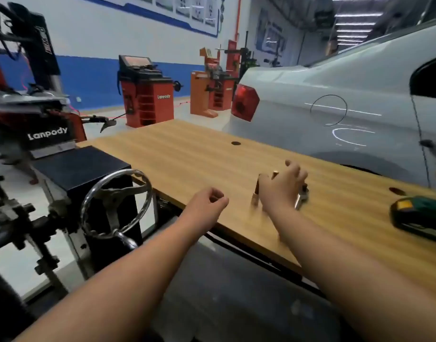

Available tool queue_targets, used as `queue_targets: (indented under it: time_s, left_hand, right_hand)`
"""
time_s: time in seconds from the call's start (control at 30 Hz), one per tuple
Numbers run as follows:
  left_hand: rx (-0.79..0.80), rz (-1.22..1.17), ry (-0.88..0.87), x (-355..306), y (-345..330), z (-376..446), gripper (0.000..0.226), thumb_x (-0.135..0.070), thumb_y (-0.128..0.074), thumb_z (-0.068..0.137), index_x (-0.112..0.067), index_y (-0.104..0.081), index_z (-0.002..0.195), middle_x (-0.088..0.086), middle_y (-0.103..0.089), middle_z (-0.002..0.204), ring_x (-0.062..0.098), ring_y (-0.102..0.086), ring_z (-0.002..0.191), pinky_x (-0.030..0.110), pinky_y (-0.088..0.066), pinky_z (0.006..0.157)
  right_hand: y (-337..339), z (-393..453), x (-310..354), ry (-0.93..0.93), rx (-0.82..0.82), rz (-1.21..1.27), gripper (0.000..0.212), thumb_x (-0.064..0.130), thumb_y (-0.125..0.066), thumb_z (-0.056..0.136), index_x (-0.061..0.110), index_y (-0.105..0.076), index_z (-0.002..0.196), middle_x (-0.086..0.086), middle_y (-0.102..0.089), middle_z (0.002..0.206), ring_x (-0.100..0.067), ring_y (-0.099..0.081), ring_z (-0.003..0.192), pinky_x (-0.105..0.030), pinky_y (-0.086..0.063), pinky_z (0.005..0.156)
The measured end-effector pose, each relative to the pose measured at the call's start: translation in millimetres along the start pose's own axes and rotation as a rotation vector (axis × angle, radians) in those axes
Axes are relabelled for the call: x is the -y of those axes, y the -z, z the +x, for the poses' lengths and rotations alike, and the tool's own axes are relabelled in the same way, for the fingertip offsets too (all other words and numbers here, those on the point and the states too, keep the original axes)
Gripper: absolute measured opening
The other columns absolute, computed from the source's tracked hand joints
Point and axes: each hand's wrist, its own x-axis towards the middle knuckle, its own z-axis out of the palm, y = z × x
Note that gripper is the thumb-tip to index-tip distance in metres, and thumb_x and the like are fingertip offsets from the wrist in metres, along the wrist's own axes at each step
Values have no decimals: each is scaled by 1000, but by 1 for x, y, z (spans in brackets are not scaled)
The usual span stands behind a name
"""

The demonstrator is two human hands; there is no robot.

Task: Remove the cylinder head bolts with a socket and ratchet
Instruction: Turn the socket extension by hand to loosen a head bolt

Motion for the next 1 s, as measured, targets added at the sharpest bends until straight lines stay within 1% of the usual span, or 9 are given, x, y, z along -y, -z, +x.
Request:
queue_targets:
  time_s: [0.17,0.3,0.37,0.47,0.53,0.63,0.8,0.93,1.0]
  left_hand:
    - [55,77,-21,7,7,4,8,-44,-61,99,-37,-59,102,-16,-62,107,9,-68,93,25,-50,70]
    - [24,112,-15,22,33,5,8,-47,-62,98,-40,-59,99,-16,-64,108,8,-69,91,27,-49,71]
    - [-13,95,16,29,42,8,9,-46,-63,98,-38,-61,101,-12,-66,107,8,-70,84,27,-49,68]
    - [-30,56,36,33,44,12,10,-44,-63,98,-35,-63,103,-7,-68,108,9,-71,81,27,-50,68]
    - [-22,64,35,31,41,13,10,-45,-63,98,-36,-62,102,-8,-67,108,5,-71,75,27,-50,67]
    - [18,71,34,24,38,8,10,-45,-64,97,-38,-60,104,-11,-65,110,-1,-70,73,25,-49,65]
    - [28,40,56,4,58,-3,36,-40,-74,92,-30,-53,119,-9,-65,112,10,-68,94,21,-48,66]
    - [-81,3,-11,-11,104,-23,28,-26,-76,77,-20,-69,103,-8,-71,80,8,-65,71,23,-47,61]
    - [-133,32,-48,-11,135,-37,13,-17,-76,83,-18,-73,96,-5,-73,76,10,-67,69,29,-50,64]
  right_hand:
    - [-21,15,-24,-383,71,93,90,23,-88,72,10,-33,141,-8,-42,140,-31,-45,130,-40,-41,103]
    - [-29,36,-32,-488,219,292,58,21,-89,72,11,-54,117,4,-58,88,-18,-58,75,-32,-43,70]
    - [-34,39,-40,-467,290,259,32,21,-86,77,13,-65,100,1,-62,72,-17,-57,62,-31,-43,58]
    - [-40,37,-45,-387,340,136,13,33,-72,90,22,-70,97,-5,-69,87,-27,-66,84,-42,-56,78]
    - [-43,31,-47,-318,346,88,16,37,-64,96,22,-68,90,-3,-70,90,-25,-67,88,-45,-56,87]
    - [-48,14,-34,-262,381,189,19,35,-58,100,20,-68,98,3,-71,87,-16,-68,80,-32,-56,68]
    - [-61,-32,39,-118,697,335,26,41,-60,99,17,-68,96,-1,-72,87,-16,-64,75,-27,-47,62]
    - [-76,-76,103,0,926,460,28,34,-66,96,11,-66,82,-1,-60,64,-6,-56,51,-20,-43,47]
    - [-87,-93,127,19,973,503,26,33,-67,96,10,-68,83,-3,-62,68,-12,-59,59,-24,-47,57]
